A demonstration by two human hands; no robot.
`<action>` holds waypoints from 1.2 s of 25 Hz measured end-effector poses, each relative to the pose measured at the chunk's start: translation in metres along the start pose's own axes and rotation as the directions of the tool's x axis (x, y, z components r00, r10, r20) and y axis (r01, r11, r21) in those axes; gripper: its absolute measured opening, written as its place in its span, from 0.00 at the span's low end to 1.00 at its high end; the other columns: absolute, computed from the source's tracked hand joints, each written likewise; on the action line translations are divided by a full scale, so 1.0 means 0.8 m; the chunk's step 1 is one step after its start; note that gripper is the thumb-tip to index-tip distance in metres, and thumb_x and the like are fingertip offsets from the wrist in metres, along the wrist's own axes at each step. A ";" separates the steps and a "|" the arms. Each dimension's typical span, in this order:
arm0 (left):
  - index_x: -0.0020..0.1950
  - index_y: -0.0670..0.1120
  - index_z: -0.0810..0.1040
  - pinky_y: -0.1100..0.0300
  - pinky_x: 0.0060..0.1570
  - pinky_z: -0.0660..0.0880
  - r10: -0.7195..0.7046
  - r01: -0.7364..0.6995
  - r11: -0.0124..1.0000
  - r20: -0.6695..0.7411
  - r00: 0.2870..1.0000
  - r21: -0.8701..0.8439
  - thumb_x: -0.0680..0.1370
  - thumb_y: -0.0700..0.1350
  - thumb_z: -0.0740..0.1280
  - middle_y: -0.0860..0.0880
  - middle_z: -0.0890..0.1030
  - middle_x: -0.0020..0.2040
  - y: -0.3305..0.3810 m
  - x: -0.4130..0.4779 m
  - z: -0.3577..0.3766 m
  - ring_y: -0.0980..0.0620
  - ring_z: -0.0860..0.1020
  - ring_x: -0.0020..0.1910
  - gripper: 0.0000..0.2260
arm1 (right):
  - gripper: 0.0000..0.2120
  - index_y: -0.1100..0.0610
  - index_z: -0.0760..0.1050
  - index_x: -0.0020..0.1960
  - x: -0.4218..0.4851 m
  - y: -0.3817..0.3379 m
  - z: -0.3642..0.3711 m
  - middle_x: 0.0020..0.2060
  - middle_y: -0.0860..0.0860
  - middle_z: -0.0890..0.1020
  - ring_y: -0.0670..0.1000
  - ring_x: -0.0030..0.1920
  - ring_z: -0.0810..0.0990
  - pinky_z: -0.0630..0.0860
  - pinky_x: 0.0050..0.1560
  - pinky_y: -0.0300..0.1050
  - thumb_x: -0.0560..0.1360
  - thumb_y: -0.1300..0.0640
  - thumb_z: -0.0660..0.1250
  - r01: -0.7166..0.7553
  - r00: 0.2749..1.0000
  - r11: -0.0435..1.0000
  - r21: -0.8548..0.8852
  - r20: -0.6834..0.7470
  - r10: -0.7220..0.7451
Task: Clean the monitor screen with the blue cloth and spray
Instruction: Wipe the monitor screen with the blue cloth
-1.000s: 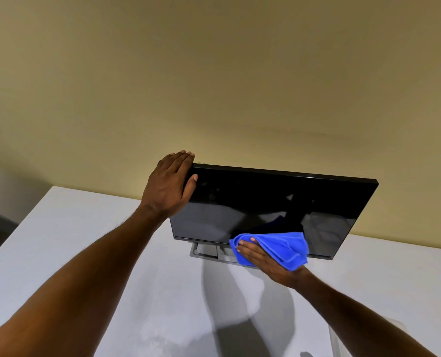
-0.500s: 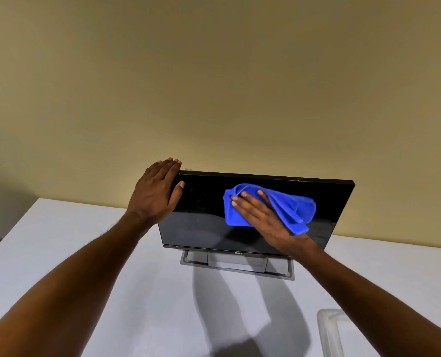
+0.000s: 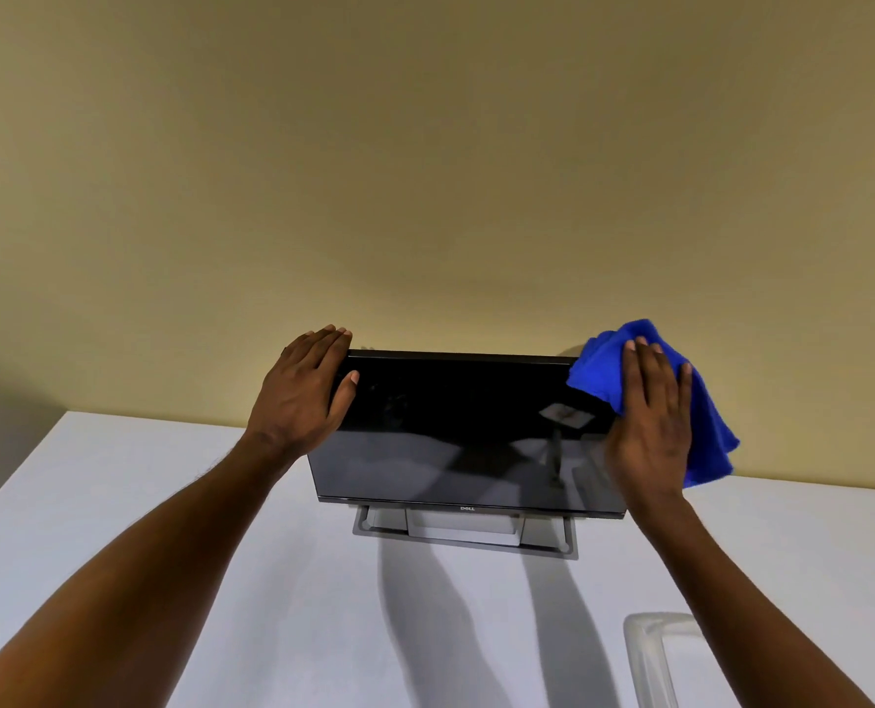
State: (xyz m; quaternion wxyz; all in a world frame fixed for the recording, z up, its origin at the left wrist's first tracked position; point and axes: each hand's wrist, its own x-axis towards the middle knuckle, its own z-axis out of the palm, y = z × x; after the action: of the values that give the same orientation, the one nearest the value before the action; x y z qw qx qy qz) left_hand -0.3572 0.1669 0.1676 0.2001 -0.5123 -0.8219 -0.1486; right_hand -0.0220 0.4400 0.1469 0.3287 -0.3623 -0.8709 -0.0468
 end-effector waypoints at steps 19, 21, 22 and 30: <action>0.76 0.40 0.73 0.49 0.77 0.66 0.015 -0.016 1.000 -0.017 1.000 -0.008 0.85 0.52 0.57 0.42 0.77 0.74 0.002 0.003 0.003 0.44 0.72 0.76 0.24 | 0.32 0.60 0.53 0.85 -0.100 -0.047 0.106 0.85 0.55 0.54 0.54 0.85 0.54 0.54 0.85 0.54 0.82 0.71 0.47 0.923 0.367 0.385 0.026 0.244 -0.898; 0.76 0.41 0.73 0.50 0.78 0.65 0.020 -0.020 1.000 -0.014 1.000 -0.006 0.85 0.52 0.56 0.42 0.77 0.74 -0.003 0.001 0.003 0.44 0.72 0.76 0.24 | 0.27 0.61 0.56 0.84 -0.108 -0.020 0.098 0.85 0.54 0.55 0.53 0.85 0.55 0.65 0.81 0.51 0.86 0.64 0.55 0.925 0.363 0.378 0.025 0.228 -0.903; 0.76 0.41 0.73 0.50 0.78 0.65 0.021 -0.021 1.000 -0.014 1.000 -0.005 0.85 0.52 0.56 0.42 0.77 0.74 -0.005 0.000 0.003 0.44 0.72 0.76 0.24 | 0.27 0.61 0.58 0.84 -0.106 -0.007 0.093 0.85 0.54 0.57 0.53 0.85 0.57 0.68 0.79 0.49 0.86 0.60 0.59 0.929 0.363 0.370 -0.006 0.218 -0.906; 0.77 0.40 0.72 0.50 0.78 0.65 0.015 -0.015 1.000 -0.011 1.000 0.006 0.85 0.53 0.56 0.42 0.77 0.74 -0.003 0.001 -0.001 0.43 0.71 0.76 0.25 | 0.27 0.60 0.53 0.85 -0.035 0.052 0.014 0.85 0.53 0.55 0.54 0.85 0.57 0.58 0.84 0.56 0.87 0.65 0.43 0.873 0.460 0.487 0.020 0.295 -0.837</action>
State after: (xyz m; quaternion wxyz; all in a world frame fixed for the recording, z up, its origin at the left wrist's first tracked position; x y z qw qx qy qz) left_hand -0.3593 0.1660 0.1683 0.2071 -0.5170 -0.8173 -0.1474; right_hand 0.0140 0.4569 0.1146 0.1157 0.1003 -0.9646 -0.2147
